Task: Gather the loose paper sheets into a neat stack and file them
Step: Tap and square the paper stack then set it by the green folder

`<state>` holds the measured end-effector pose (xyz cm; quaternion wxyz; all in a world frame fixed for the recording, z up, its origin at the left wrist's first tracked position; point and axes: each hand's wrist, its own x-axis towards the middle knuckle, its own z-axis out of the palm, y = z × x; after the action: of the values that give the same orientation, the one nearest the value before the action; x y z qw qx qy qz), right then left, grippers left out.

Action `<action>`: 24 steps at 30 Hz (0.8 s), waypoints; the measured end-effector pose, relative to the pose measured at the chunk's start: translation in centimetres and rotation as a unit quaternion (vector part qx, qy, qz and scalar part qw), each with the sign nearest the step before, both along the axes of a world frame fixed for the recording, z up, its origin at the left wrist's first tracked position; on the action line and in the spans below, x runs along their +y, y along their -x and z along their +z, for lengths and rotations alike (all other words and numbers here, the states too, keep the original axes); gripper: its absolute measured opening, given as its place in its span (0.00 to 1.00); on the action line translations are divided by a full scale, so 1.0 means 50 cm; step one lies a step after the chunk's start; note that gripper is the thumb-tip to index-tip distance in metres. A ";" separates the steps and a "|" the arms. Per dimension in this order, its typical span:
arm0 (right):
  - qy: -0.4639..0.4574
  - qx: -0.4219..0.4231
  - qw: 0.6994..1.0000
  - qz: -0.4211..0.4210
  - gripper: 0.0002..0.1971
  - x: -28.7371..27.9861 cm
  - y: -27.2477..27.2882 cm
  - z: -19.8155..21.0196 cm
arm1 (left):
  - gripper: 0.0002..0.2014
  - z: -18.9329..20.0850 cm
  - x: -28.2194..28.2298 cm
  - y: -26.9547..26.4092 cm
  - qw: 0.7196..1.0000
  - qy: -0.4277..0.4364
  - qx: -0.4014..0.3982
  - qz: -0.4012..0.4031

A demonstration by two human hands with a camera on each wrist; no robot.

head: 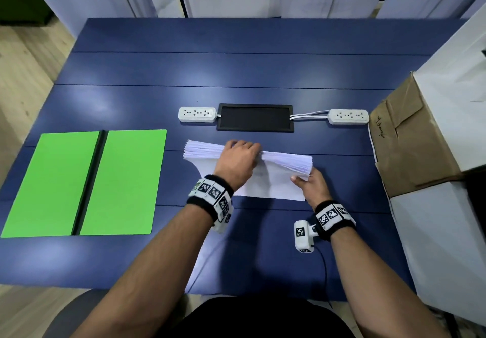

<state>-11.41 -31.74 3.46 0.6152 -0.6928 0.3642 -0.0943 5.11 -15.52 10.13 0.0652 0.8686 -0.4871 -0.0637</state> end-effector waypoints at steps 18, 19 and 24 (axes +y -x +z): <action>-0.119 -0.176 0.974 -0.082 0.16 0.056 -0.056 0.137 | 0.18 -0.005 0.122 -0.013 0.700 0.483 0.473 0.231; -0.110 -0.181 0.973 -0.093 0.14 0.071 -0.063 0.138 | 0.19 -0.017 0.126 -0.009 0.692 0.483 0.478 0.242; -0.077 -0.157 0.979 -0.102 0.15 0.117 -0.066 0.106 | 0.24 -0.061 0.148 0.026 0.667 0.442 0.517 0.305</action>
<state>-8.11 -25.91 8.77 0.7033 -0.5791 0.3383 -0.2358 3.81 -8.12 7.09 0.6986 0.6660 -0.0542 -0.2558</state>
